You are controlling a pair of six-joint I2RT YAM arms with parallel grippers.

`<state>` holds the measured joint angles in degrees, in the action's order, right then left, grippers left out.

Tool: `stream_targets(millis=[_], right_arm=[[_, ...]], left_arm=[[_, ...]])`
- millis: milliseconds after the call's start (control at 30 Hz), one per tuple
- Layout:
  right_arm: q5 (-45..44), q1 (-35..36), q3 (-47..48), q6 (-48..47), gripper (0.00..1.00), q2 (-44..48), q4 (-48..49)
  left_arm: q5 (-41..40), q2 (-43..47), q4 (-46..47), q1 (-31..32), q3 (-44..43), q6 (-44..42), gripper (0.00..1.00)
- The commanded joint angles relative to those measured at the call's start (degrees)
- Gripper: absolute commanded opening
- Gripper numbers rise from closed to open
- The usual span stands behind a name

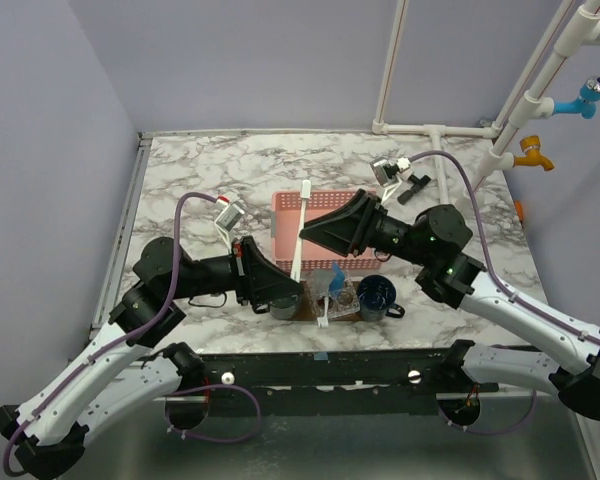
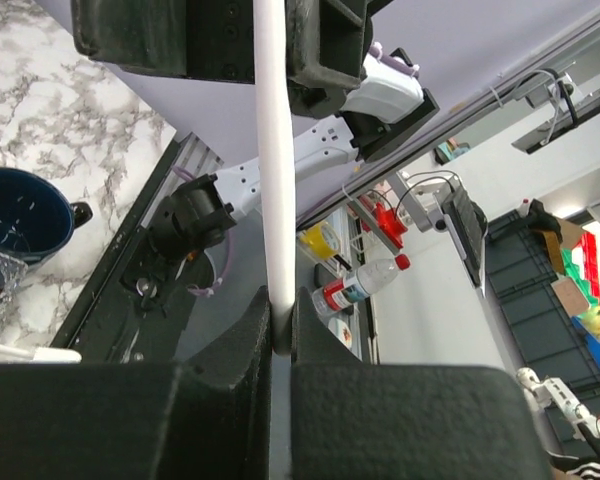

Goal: Prepare toiletry sets of a toothbrush and toothpaste on the tray

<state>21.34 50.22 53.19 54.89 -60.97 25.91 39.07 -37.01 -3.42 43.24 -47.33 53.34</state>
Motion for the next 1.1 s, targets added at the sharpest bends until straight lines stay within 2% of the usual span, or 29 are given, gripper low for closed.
stream_targets(millis=[0, 300, 367, 533, 700, 900, 1067], right_arm=[[4.6, 0.3, 2.9, -8.5, 0.54, 1.6, -10.6], [9.7, 0.3, 12.5, -27.2, 0.66, 3.1, -30.9], [9.7, 0.3, 14.3, -31.9, 0.70, 3.6, -35.4], [11.4, 0.4, 17.9, -42.7, 0.72, 5.1, -43.7], [20.0, 0.3, 19.9, -51.4, 0.77, 5.7, -48.3], [24.1, 0.3, 21.5, -59.8, 0.82, 6.1, -51.5], [27.7, 0.3, 24.2, -65.1, 0.82, 4.6, -53.5]], left_arm=[[2.6, 1.3, -2.6, -0.3, -1.2, -1.0, 0.00], [8.5, 2.5, -6.5, -0.3, -1.5, -2.3, 0.00], [10.9, 2.5, -5.8, -0.2, -1.5, -1.9, 0.00], [16.2, 3.1, -4.5, -0.3, -1.2, -1.5, 0.00], [21.3, 3.5, -5.2, -0.2, -1.0, -2.7, 0.00], [25.4, 4.5, -9.0, -0.3, -0.9, -6.7, 0.00], [29.0, 6.0, -12.3, -0.2, -0.6, -9.6, 0.00]])
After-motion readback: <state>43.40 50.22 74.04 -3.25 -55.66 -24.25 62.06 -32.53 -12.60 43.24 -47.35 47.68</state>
